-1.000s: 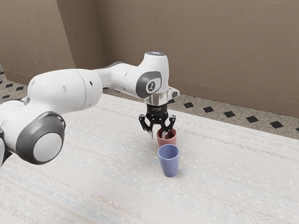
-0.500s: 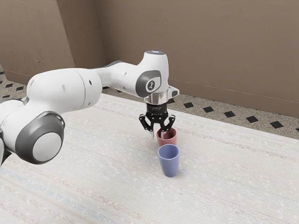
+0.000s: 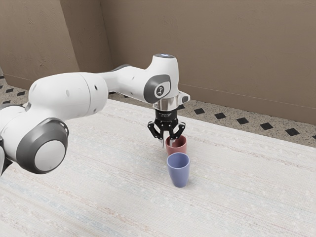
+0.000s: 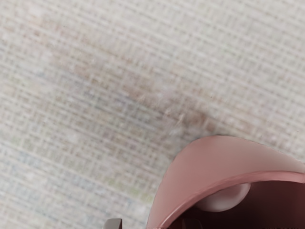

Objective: Place the left cup onto the right cup

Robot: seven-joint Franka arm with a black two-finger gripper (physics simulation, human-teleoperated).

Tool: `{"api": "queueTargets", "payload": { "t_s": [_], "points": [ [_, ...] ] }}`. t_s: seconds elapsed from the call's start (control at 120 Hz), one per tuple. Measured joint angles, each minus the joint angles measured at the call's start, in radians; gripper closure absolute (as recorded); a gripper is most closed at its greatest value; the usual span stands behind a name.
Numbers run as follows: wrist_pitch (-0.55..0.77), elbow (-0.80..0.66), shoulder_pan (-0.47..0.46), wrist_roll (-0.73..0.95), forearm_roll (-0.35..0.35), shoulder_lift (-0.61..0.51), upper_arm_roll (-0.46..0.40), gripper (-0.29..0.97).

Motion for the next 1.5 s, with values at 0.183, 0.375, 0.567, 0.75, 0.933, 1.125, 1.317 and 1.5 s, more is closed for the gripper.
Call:
{"api": "queueTargets", "payload": {
  "t_s": [0.183,0.375,0.567,0.75,0.933,1.125,1.317,1.5],
  "points": [
    [0.0,0.008,0.0,0.0,-0.001,0.0,-0.001,0.64],
    [-0.001,0.009,-0.001,0.0,-0.001,-0.001,-0.001,0.67],
    [-0.001,0.009,-0.001,0.0,-0.001,-0.001,-0.001,0.72],
    [-0.001,0.009,-0.002,-0.001,0.0,-0.002,-0.001,0.75],
    [0.0,0.009,-0.004,-0.001,0.001,-0.002,-0.001,0.77],
    [-0.001,0.008,-0.005,-0.002,0.002,-0.01,0.0,0.78],
    [-0.004,0.002,-0.008,-0.003,0.005,-0.04,0.0,0.79],
    [-0.011,0.0,-0.009,-0.003,0.006,-0.068,-0.001,0.79]
  ]
}}
